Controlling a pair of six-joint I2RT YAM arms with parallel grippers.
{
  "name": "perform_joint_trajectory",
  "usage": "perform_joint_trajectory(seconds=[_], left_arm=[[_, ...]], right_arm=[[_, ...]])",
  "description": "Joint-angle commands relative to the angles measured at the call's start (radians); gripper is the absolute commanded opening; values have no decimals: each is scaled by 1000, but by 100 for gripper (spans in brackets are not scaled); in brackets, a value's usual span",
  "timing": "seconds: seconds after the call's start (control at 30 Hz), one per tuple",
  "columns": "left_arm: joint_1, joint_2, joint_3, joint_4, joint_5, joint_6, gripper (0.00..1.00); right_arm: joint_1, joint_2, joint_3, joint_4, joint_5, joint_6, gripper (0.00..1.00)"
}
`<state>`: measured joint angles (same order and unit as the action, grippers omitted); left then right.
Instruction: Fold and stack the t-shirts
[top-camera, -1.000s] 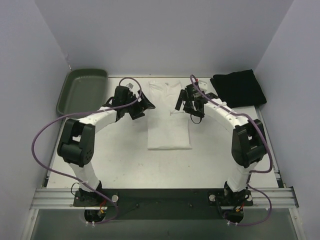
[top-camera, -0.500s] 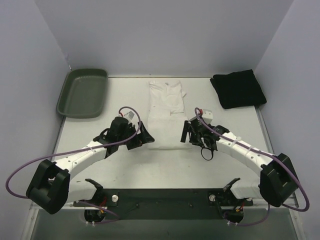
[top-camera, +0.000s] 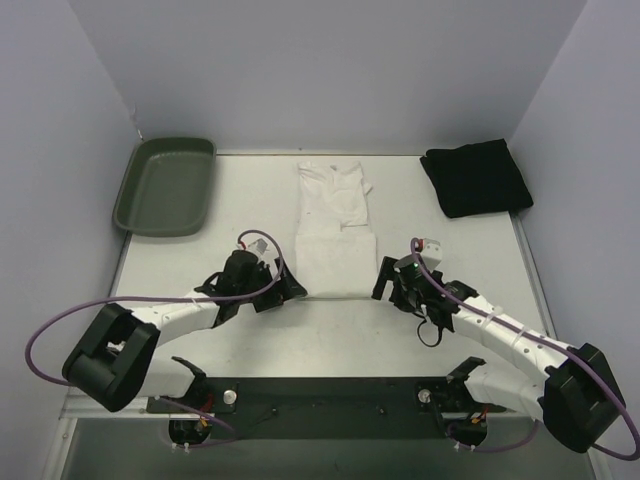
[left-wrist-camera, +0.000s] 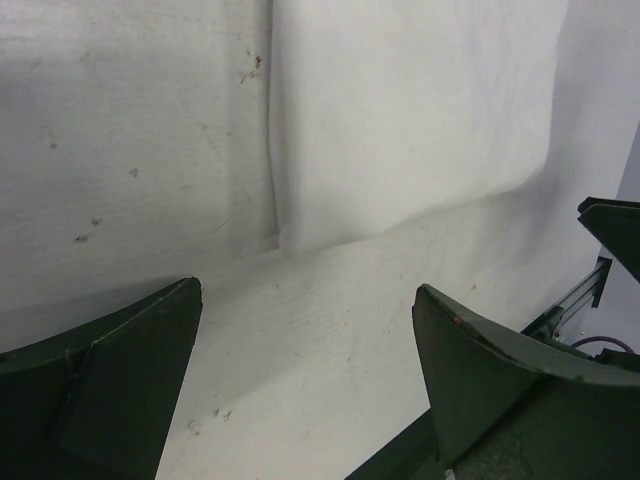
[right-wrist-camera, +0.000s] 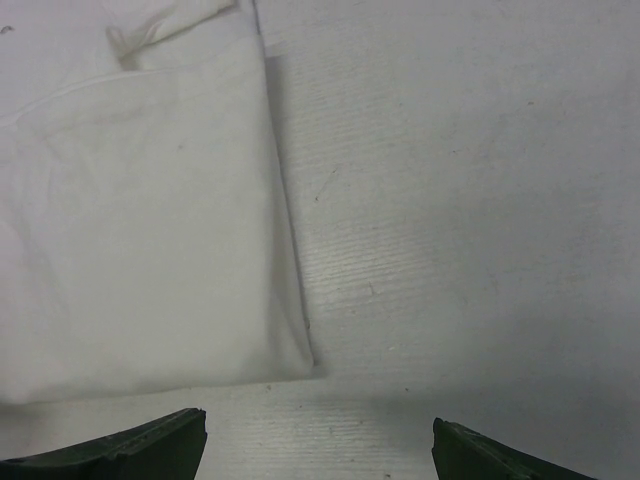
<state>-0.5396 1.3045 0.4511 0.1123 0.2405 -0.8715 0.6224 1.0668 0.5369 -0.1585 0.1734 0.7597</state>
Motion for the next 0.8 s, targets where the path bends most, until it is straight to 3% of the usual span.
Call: perform_joint_trajectory(seconds=[0.0, 0.2, 0.33, 0.6, 0.67, 0.7, 0.77], left_arm=[[-2, 90, -22, 168, -1, -24, 97], [-2, 209, -20, 290, 28, -79, 97], [-2, 265, -17, 309, 33, -86, 86], [0, 351, -8, 356, 65, -93, 39], [0, 361, 0, 360, 71, -90, 32], [0, 372, 1, 362, 71, -90, 5], [0, 378, 6, 359, 72, -90, 0]], right_arm=[[-13, -22, -25, 48, 0, 21, 96], [-26, -34, -44, 50, -3, 23, 96], [-35, -36, -49, 48, -6, 23, 96], [-39, 10, -54, 74, -23, 29, 95], [-39, 21, -52, 82, -28, 29, 95], [-39, 24, -52, 83, -26, 29, 95], [-39, 33, -54, 91, -28, 29, 95]])
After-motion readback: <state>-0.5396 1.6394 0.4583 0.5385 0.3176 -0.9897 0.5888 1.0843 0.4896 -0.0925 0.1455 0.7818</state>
